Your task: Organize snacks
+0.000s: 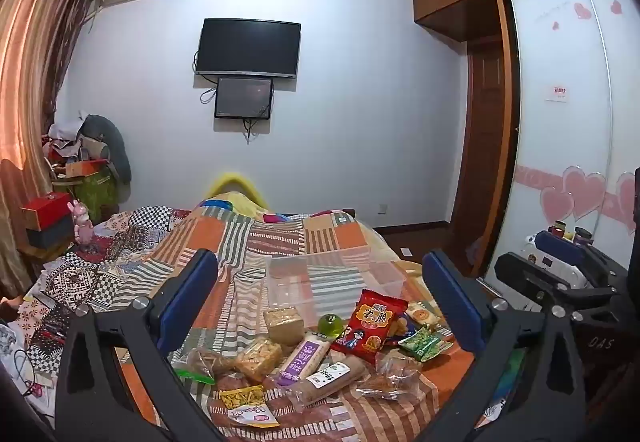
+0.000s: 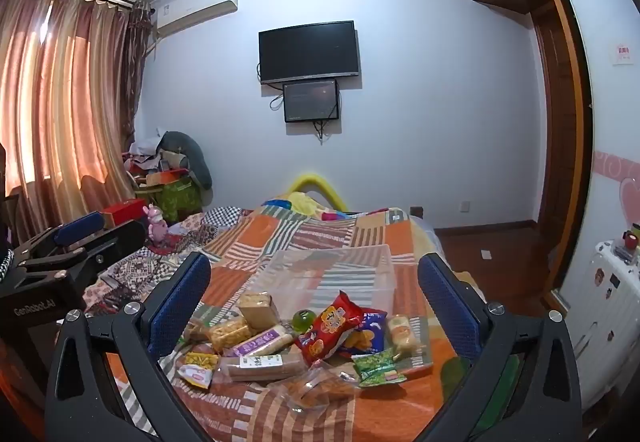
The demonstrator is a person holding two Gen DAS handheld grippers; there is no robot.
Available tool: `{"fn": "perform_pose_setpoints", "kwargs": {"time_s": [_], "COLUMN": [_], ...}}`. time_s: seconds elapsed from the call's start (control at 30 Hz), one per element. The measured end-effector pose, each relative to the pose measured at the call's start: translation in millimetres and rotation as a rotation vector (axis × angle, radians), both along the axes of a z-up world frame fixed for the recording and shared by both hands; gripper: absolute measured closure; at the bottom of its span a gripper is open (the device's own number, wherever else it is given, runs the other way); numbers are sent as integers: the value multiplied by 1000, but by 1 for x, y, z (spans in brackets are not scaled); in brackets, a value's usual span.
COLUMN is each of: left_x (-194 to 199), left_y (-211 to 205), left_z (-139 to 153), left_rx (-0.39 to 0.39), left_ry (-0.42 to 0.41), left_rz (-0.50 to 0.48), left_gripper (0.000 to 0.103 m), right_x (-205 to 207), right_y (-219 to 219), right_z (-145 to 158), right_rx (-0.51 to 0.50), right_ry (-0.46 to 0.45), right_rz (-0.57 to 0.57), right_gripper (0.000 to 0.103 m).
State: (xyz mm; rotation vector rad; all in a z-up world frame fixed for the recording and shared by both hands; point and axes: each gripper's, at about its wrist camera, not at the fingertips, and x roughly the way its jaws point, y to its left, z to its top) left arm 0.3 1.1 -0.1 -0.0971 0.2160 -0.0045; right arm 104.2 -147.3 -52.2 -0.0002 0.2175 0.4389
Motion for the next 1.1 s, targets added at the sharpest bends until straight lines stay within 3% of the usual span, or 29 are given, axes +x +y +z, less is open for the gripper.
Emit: {"fn": "perform_pose_setpoints", "kwargs": {"time_s": [0.13, 0.5, 1.1], "left_x": [-8, 0, 1], "left_y": [13, -1, -1], "left_z": [1, -4, -1], "left_rx": [-24, 13, 4], "left_ry": [-18, 8, 16], "left_rz": [-1, -3, -4], "left_gripper": [0, 0, 0], "right_x": [1, 2, -1], "right_y": [0, -1, -4], "right_z": [-1, 4, 1], "right_rx": [-5, -3, 10], "right_ry": [-1, -3, -19], "right_rz": [-2, -6, -11], "right_gripper": [0, 0, 0]}}
